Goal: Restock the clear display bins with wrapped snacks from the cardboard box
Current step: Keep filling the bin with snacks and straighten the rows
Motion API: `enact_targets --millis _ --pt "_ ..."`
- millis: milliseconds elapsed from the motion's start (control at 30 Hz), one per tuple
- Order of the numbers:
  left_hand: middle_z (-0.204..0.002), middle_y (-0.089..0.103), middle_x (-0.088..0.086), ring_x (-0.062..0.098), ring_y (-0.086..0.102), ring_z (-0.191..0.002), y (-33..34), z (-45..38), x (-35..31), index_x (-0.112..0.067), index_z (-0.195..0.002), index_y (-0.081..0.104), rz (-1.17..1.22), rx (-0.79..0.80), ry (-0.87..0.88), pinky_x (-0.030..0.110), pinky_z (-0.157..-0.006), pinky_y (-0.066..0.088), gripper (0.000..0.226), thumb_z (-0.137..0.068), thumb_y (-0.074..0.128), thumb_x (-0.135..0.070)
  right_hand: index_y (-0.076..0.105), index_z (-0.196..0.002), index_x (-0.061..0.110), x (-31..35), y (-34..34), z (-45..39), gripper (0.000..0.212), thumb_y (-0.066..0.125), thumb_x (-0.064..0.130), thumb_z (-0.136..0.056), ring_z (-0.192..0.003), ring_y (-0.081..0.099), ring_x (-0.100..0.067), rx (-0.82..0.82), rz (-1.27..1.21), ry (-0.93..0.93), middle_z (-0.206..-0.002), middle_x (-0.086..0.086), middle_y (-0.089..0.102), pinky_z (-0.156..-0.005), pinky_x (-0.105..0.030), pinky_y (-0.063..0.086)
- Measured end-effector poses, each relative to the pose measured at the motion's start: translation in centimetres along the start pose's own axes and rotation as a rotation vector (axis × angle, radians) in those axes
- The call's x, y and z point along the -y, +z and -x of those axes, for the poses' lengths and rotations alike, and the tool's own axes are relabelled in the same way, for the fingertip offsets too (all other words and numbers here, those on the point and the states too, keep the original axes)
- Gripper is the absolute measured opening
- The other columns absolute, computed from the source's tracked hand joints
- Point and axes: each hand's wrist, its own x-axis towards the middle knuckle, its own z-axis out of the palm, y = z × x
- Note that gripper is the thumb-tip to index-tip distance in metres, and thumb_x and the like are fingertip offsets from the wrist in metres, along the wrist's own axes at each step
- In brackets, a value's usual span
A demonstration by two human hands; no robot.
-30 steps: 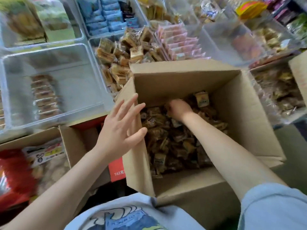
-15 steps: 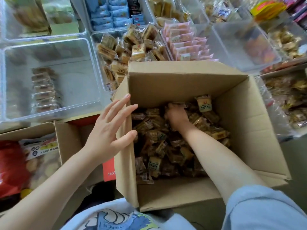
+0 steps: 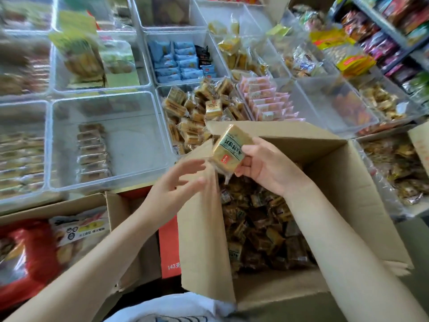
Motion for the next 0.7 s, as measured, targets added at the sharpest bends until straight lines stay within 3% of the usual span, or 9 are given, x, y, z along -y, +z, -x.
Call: enact_targets --millis 100,167,267,367,533,600,700 --pt "-0.116 0.073 0.001 0.018 0.072 -0.101 -3.0 0.7 -1.7 -0.021 -0.125 0.062 0.274 -0.117 -0.062 0.028 -0.089 0.057 0.048 -0.085 0.078 -0.041 0.039 -0.141 -0.004 -0.1 5.1 -2.2 0.048 0.054 0.003 -0.097 -0.097 0.063 -0.033 0.069 0.067 -0.034 -0.118 -0.022 0.062 -0.079 -0.034 0.058" --pt "-0.106 0.075 0.007 0.023 0.074 -0.089 -5.5 1.3 -2.3 -0.013 -0.117 0.064 0.351 -0.246 -0.087 0.027 -0.080 0.059 0.042 -0.081 0.076 -0.031 0.040 -0.141 -0.002 -0.7 8.5 -4.0 0.048 0.055 -0.003 -0.096 -0.106 0.066 -0.035 0.075 0.160 -0.044 -0.123 -0.025 0.062 -0.083 -0.036 0.058" --pt "-0.090 0.077 0.003 0.016 0.073 -0.077 -10.9 2.4 -1.3 -0.017 -0.102 0.069 0.273 -0.388 -0.084 0.022 -0.070 0.055 0.023 -0.082 0.079 -0.021 0.047 -0.131 0.001 -2.1 13.0 -7.2 0.043 0.065 -0.002 -0.092 -0.111 0.066 -0.033 0.054 0.340 -0.022 -0.124 -0.025 0.062 -0.089 -0.040 0.058" --pt "-0.088 0.074 -0.001 0.006 0.068 -0.070 -18.1 4.3 1.2 -0.024 -0.096 0.071 0.074 -0.383 -0.078 0.016 -0.063 0.051 0.022 -0.083 0.081 -0.011 0.056 -0.121 0.015 -3.2 17.5 -11.2 0.042 0.075 0.017 -0.084 -0.102 0.067 -0.017 0.064 0.647 -0.049 -0.112 -0.012 0.066 -0.092 -0.036 0.055" --pt "-0.097 0.066 -0.011 0.008 0.066 -0.085 -27.9 7.2 6.5 -0.022 -0.112 0.072 -0.339 -0.294 -0.094 0.031 -0.078 0.058 0.035 -0.080 0.083 -0.030 0.068 -0.107 0.032 -6.7 25.4 -18.8 0.029 0.072 0.010 -0.089 -0.094 0.066 -0.007 0.292 1.104 -0.095 -0.100 0.010 0.071 -0.082 -0.025 0.055" --pt "-0.098 0.066 -0.011 0.008 0.065 -0.087 -30.7 7.8 9.0 -0.021 -0.115 0.072 -0.335 -0.315 -0.095 0.035 -0.080 0.058 0.038 -0.080 0.083 -0.033 0.070 -0.109 0.031 -8.2 28.0 -21.8 0.029 0.073 0.013 -0.087 -0.092 0.065 -0.006 0.367 1.201 -0.084 -0.102 0.011 0.069 -0.079 -0.022 0.053" --pt "-0.105 0.066 -0.009 0.003 0.065 -0.093 -34.2 8.1 12.2 -0.024 -0.116 0.071 -0.194 -0.414 -0.089 0.028 -0.083 0.057 0.036 -0.082 0.082 -0.029 0.071 -0.110 0.025 -9.3 31.2 -26.5 0.028 0.076 0.017 -0.084 -0.088 0.062 -0.007 0.417 1.297 -0.077 -0.101 0.006 0.066 -0.078 -0.017 0.049"
